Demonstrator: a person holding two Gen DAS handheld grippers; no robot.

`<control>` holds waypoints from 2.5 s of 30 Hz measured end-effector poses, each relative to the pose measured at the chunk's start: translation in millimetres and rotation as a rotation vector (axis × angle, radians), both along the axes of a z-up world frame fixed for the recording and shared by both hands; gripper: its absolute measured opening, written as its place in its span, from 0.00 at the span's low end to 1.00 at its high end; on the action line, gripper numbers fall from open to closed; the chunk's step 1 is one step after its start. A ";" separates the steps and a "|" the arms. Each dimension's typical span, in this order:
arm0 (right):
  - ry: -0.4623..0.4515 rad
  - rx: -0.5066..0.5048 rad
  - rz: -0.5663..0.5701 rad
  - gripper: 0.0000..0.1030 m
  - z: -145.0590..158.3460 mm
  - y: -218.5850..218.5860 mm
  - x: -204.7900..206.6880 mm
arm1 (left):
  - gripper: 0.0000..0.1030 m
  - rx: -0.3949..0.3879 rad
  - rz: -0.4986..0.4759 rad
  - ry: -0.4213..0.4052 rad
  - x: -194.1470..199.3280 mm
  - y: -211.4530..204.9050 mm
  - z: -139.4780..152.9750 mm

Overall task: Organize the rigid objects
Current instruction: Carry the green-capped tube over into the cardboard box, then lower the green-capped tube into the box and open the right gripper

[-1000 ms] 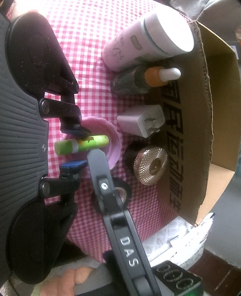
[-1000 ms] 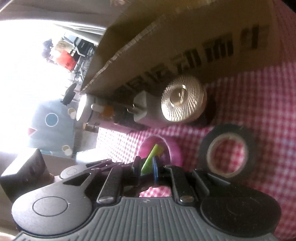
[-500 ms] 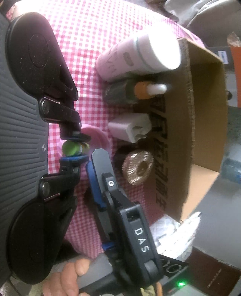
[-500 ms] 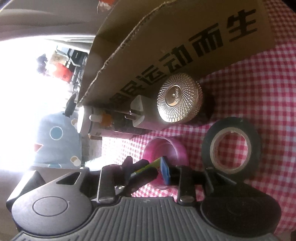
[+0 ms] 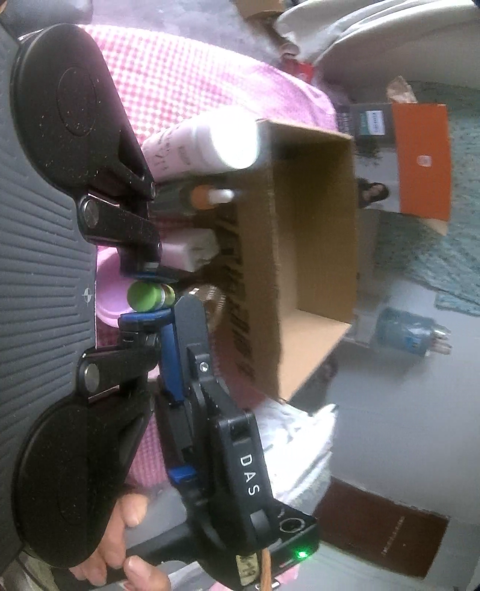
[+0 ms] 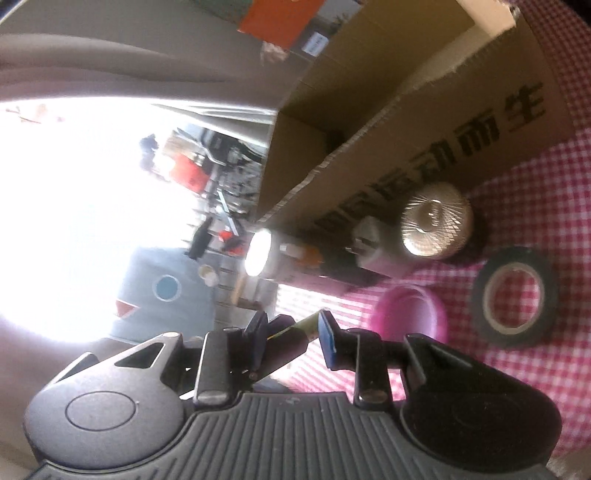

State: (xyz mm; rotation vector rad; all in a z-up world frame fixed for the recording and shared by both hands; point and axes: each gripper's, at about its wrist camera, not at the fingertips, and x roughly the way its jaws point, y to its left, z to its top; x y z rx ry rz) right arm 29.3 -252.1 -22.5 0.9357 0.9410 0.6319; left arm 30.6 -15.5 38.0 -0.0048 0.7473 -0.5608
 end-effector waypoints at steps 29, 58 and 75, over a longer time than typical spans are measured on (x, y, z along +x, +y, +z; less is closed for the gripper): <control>0.033 0.018 -0.016 0.31 41.4 9.2 199.9 | 0.14 -0.006 0.126 0.102 176.3 -18.8 36.6; 0.321 -0.107 -0.049 0.33 -55.0 24.7 307.3 | 0.22 0.318 0.159 0.370 295.1 -52.0 -42.4; 0.185 0.031 -0.113 0.33 6.4 -13.4 244.8 | 0.66 0.192 0.184 0.095 224.8 -36.9 54.7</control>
